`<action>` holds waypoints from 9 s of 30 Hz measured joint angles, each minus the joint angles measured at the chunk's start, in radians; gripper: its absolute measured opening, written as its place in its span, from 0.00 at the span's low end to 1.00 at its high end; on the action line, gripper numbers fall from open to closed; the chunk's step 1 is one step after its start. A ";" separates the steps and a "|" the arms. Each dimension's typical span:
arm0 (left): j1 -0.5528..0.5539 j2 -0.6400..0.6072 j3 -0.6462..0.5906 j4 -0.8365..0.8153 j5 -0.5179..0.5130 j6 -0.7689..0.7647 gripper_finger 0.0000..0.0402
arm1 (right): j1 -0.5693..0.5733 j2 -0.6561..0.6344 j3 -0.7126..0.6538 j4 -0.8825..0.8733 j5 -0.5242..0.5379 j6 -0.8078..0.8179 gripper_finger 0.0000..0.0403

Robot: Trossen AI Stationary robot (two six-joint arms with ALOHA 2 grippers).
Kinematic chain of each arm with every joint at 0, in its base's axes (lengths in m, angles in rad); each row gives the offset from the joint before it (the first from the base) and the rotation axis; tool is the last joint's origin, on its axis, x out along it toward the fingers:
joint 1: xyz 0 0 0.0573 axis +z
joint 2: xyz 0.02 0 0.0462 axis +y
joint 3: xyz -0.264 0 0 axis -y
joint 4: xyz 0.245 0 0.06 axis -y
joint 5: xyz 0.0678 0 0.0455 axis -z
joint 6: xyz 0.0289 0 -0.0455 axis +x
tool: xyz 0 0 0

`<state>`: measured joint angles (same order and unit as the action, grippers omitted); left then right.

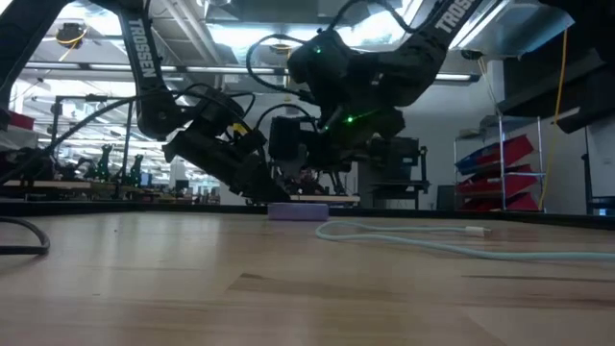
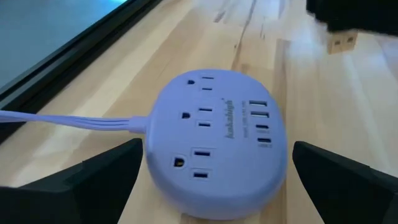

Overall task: Insert USB
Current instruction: Insert the black usb cable into the purple outlet extension

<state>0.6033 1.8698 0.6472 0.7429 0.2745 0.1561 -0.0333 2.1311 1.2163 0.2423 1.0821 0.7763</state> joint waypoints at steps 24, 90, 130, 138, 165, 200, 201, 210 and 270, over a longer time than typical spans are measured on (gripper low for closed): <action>-0.034 0.000 0.000 -0.005 -0.010 0.008 1.00 | -0.008 0.000 0.000 -0.125 -0.246 0.110 0.10; -0.034 0.002 -0.001 -0.001 -0.009 -0.019 1.00 | -0.067 -0.051 -0.325 0.631 -0.294 -0.198 0.01; -0.091 0.002 -0.001 0.012 -0.010 -0.036 1.00 | -0.003 0.082 -0.228 0.722 -0.030 -0.269 0.01; -0.106 0.001 -0.001 0.003 -0.010 -0.001 1.00 | -0.005 0.082 -0.148 0.602 -0.009 -0.130 0.01; -0.111 0.000 0.000 -0.010 -0.025 0.026 1.00 | -0.018 0.030 -0.146 0.410 -0.025 -0.166 0.01; -0.044 0.002 0.003 0.000 0.041 0.013 1.00 | -0.031 -0.004 -0.132 0.182 -0.074 -0.029 0.01; -0.044 0.002 0.003 0.000 0.042 0.013 1.00 | -0.039 -0.004 -0.132 0.182 -0.101 -0.033 0.01; -0.045 0.002 0.003 0.001 0.035 0.056 1.00 | -0.099 -0.004 -0.132 0.228 -0.241 -0.098 0.01; -0.066 0.007 0.004 -0.001 0.025 0.028 0.99 | -0.097 0.071 -0.032 0.126 -0.134 -0.122 0.01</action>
<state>0.5369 1.8767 0.6510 0.7416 0.2993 0.1844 -0.1303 2.2021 1.1843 0.3679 0.9479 0.6540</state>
